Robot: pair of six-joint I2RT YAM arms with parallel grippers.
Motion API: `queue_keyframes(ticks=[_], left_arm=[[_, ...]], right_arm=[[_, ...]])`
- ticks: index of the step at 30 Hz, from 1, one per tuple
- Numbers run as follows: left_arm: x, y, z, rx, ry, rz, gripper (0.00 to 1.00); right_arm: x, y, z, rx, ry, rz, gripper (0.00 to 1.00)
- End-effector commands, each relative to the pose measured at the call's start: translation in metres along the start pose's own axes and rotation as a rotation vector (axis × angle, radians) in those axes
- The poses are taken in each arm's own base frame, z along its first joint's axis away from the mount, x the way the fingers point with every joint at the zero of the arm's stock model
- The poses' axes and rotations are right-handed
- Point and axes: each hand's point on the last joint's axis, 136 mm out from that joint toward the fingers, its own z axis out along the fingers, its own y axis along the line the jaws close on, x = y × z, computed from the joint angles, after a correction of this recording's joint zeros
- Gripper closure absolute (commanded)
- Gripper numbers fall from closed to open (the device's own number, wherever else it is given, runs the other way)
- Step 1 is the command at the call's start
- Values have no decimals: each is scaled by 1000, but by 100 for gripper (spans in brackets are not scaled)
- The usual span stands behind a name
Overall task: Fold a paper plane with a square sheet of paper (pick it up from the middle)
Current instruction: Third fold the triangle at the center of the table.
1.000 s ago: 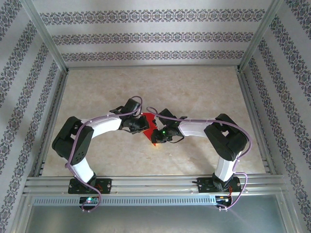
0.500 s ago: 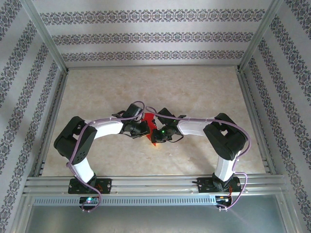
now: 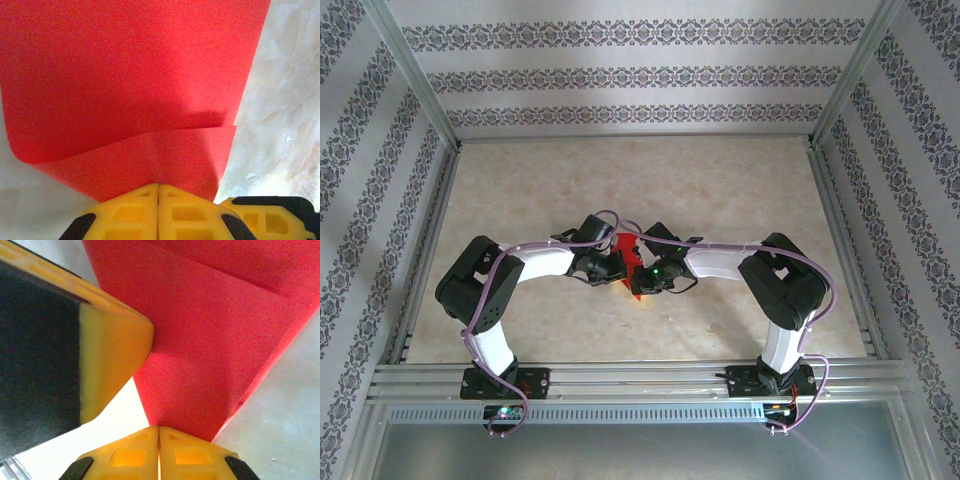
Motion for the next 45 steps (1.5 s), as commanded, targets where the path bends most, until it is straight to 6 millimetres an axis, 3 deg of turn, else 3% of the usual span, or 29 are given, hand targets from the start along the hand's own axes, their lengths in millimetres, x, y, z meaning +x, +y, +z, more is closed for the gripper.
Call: queue_keyframes(ticks=[1,9,18,22,24,28,32,34,38,45], left_arm=[[-7,47,6,-116,0,-10,92],[-36,68,-6,-58,-39,-42,86],[-71,90,-28,-78,-103,-78,85],[-82,83,-44,-88,-136,-51,84],[-86,72,-54,-64,-157,-43,84],[-83,52,-72,17,-208,-73,81],[-70,35,-83,108,-237,-119,78],[-62,29,-86,138,-240,-131,75],[-48,19,-87,181,-236,-156,67],[-32,10,-71,291,-196,-233,57]], right_arm=[[47,-57,9,201,149,73,90],[59,-72,8,278,204,89,90],[61,-73,8,287,213,93,90],[57,-67,7,268,200,92,90],[49,-55,6,213,171,85,89],[17,-17,-5,74,60,42,86],[-23,25,-39,-64,-106,-25,80],[-35,35,-56,-101,-179,-42,74],[-40,36,-68,-89,-237,-19,72],[-32,23,-55,-46,-225,98,68]])
